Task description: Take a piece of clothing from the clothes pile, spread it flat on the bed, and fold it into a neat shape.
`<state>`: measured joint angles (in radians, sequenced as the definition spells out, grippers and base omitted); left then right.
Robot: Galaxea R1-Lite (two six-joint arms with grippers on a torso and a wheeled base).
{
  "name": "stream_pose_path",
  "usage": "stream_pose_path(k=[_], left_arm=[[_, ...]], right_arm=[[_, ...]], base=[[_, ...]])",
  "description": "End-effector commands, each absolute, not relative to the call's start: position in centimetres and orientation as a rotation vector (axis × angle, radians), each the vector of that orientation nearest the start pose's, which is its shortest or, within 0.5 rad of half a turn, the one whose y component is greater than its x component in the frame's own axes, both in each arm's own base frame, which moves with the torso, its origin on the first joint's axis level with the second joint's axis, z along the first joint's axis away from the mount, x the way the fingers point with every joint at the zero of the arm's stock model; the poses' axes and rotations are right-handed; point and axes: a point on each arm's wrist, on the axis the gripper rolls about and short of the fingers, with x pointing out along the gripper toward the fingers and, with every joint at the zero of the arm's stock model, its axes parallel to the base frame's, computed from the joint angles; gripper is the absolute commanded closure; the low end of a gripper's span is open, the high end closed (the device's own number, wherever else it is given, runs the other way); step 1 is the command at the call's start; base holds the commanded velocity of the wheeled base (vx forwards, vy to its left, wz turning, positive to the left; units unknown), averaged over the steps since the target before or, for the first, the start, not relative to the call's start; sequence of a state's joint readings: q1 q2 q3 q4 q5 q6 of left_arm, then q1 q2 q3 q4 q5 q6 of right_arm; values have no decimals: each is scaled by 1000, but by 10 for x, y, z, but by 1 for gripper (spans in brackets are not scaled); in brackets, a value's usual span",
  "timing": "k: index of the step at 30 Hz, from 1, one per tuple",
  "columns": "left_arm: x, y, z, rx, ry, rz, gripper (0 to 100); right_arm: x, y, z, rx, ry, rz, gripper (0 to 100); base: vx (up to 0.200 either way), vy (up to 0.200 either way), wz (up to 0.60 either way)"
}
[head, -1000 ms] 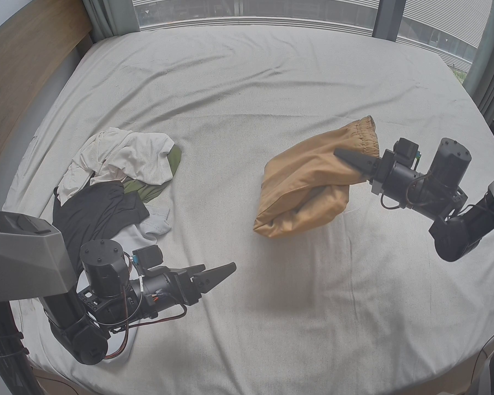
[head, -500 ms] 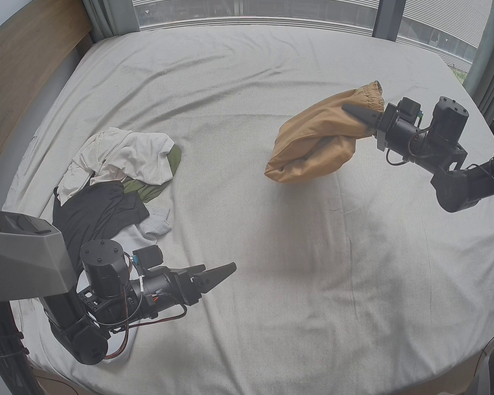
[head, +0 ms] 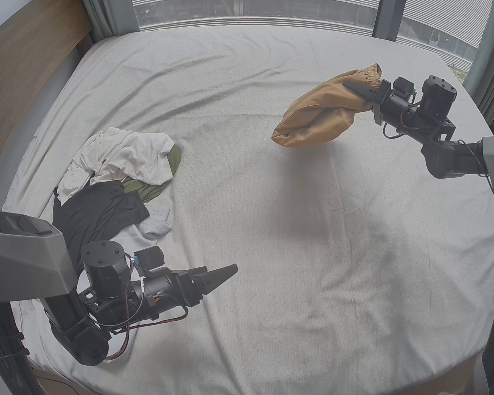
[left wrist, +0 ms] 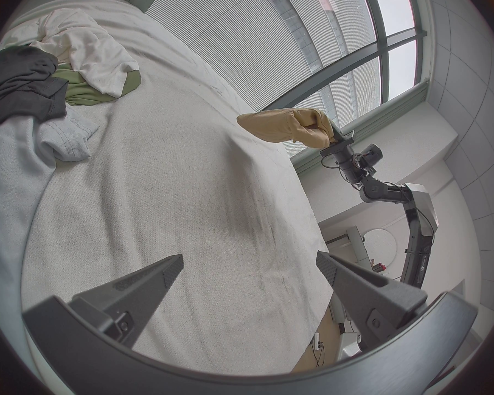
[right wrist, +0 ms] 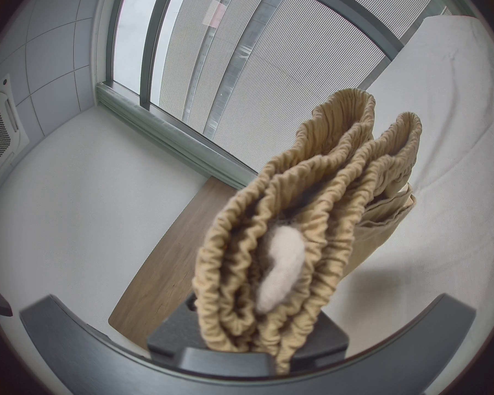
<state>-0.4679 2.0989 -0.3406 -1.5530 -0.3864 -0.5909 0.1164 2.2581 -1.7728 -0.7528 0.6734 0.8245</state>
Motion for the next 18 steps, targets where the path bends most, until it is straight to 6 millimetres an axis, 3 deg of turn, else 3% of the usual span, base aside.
stream_pose_path(k=[1, 2, 5, 18], left_arm=[[255, -140, 53, -545, 459, -767, 0], [255, -140, 53, -545, 459, -767, 0], [255, -140, 53, -545, 459, -767, 0], [255, -140, 53, -545, 456, -769, 0]], right_arm=[[501, 66, 193, 735, 154, 795, 100], [505, 67, 178, 743, 181, 784, 100], [506, 66, 160, 755, 227, 762, 100], [484, 31, 116, 738, 356, 631, 100]], base=[[0, 0, 0], [0, 0, 0], [0, 0, 0], [0, 0, 0]])
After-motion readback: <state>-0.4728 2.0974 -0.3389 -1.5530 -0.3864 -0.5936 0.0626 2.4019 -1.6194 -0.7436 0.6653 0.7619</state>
